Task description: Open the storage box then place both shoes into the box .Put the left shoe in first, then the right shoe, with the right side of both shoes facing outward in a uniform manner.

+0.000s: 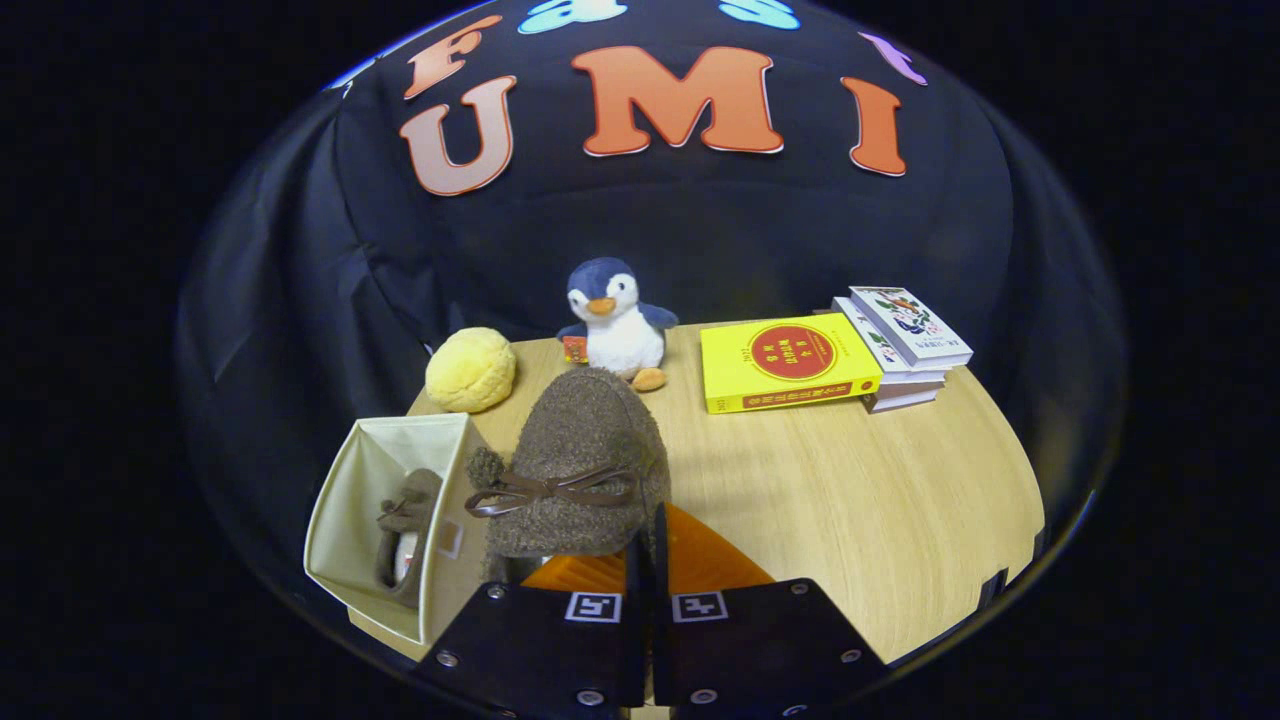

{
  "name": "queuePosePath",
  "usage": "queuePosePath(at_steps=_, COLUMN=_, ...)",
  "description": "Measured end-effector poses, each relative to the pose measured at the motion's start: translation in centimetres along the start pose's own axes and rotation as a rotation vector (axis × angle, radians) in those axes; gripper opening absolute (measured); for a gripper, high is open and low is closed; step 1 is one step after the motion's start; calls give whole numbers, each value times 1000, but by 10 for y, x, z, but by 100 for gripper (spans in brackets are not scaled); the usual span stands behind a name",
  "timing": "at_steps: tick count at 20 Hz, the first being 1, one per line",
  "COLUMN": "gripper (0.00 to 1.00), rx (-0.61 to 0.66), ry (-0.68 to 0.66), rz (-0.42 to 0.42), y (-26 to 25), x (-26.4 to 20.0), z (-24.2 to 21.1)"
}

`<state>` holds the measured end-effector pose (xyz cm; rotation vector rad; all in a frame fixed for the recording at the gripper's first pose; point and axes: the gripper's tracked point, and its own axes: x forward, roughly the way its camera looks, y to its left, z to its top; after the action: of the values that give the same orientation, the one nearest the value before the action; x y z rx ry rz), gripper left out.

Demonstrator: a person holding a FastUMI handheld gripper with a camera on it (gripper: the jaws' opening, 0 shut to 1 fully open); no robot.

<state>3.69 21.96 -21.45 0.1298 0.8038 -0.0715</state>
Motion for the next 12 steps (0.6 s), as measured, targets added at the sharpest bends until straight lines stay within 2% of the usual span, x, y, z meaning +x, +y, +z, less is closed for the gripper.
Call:
queuePosePath(at_steps=7, gripper=4, rx=-23, ry=-2, rz=56, y=72, x=-16, z=11)
queuePosePath(at_steps=12, gripper=4, rx=-58, ry=20, rz=129, y=123, x=-18, z=12)
